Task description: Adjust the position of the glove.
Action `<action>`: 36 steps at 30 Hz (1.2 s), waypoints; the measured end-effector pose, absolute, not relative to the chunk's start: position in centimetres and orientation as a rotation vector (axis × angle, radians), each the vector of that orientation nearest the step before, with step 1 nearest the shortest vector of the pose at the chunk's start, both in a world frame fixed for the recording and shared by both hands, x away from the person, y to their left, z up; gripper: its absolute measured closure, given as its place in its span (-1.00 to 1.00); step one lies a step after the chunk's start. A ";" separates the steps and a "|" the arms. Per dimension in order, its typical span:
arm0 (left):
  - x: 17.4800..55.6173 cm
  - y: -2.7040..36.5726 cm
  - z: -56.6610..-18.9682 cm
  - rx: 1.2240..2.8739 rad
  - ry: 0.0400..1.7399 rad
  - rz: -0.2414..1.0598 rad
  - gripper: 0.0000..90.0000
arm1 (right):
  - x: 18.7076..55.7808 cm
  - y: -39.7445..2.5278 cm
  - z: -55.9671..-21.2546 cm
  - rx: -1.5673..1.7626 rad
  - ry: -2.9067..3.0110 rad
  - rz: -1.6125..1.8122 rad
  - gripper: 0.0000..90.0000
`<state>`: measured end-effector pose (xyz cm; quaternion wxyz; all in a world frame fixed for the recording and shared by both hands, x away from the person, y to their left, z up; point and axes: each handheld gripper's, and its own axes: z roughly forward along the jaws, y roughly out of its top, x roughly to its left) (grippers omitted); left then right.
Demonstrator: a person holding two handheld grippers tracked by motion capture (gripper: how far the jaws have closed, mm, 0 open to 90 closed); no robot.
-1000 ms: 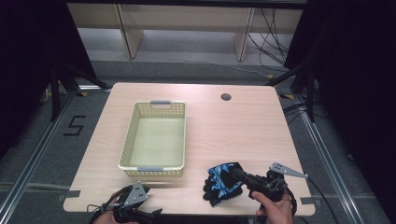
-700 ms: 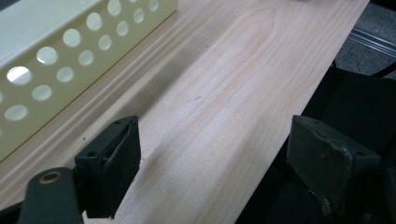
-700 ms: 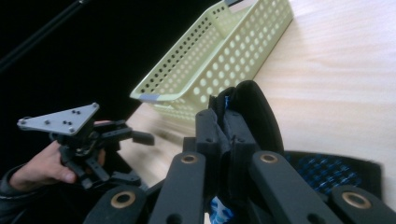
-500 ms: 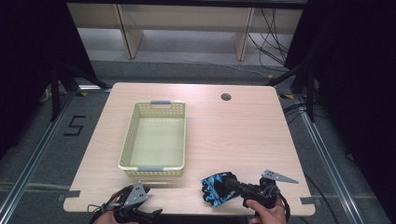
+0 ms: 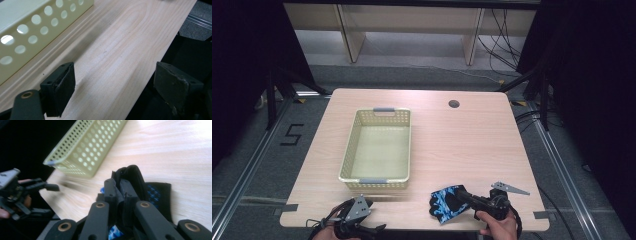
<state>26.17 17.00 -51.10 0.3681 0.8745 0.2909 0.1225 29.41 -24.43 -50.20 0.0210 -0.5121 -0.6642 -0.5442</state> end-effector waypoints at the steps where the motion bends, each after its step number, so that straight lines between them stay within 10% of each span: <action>1: 26.2 17.0 -51.1 2.243 0.739 0.315 -0.62 | 29.3 -24.4 -50.1 -1.610 -2.043 -1.649 0.90; 36: 26.4 15.2 -51.3 2.235 0.726 0.286 -0.61 | 30.6 -30.3 -49.4 -1.813 -2.182 -1.497 0.33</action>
